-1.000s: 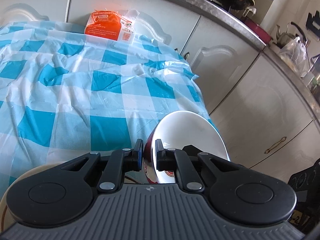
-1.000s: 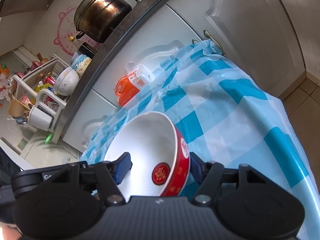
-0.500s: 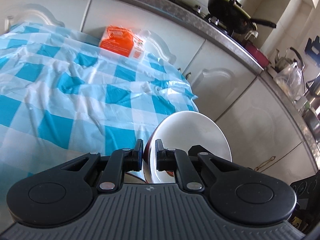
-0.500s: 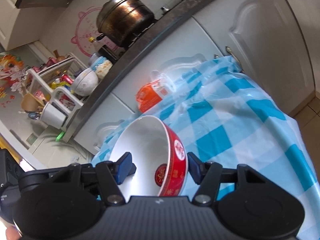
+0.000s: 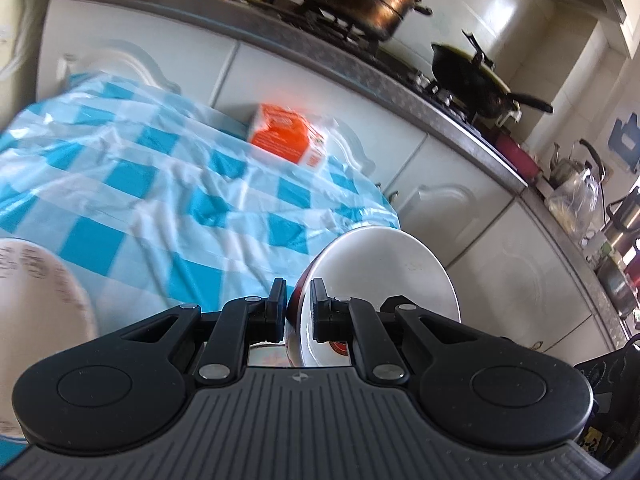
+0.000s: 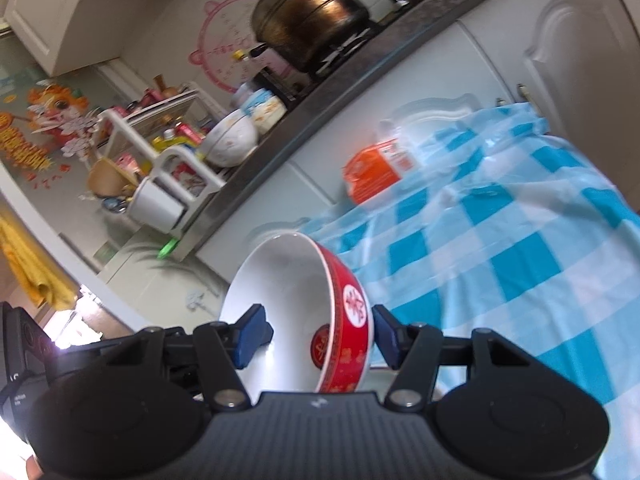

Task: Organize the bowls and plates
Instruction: 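Lift and carry the red bowl with both grippers toward the bowl stack, then lower the red bowl into the blue bowl and open both grippers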

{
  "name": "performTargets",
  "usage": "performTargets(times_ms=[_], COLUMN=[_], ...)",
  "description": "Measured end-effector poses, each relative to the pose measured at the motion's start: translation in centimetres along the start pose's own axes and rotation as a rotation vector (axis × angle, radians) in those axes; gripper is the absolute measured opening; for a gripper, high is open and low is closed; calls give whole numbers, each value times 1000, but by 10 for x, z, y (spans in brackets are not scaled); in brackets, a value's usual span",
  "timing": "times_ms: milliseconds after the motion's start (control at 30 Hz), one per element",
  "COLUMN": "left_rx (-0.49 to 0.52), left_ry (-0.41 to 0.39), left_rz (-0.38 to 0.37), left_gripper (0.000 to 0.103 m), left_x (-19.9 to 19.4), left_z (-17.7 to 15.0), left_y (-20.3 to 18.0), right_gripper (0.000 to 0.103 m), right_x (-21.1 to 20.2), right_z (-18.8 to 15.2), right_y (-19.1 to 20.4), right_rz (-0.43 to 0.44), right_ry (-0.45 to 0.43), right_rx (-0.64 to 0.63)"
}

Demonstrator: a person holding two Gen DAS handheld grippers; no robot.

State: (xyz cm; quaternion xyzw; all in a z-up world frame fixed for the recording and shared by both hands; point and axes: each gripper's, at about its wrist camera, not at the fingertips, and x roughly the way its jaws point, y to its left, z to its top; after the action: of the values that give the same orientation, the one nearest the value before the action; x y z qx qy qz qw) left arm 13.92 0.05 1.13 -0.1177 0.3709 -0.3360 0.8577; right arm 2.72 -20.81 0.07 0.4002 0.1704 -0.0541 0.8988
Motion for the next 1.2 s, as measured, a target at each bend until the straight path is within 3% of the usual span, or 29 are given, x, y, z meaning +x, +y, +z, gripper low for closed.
performTargets(times_ms=[633, 1200], left_rx=[-154, -273], left_ry=[-150, -134], left_rz=[101, 139], left_gripper=[8, 7], left_x=[-101, -107], left_z=[2, -11], left_y=[88, 133], right_gripper=[58, 58], right_x=[50, 90], right_z=[-45, -81], right_y=[98, 126], right_rz=[145, 108], right_ry=[161, 255], right_rx=[-89, -167])
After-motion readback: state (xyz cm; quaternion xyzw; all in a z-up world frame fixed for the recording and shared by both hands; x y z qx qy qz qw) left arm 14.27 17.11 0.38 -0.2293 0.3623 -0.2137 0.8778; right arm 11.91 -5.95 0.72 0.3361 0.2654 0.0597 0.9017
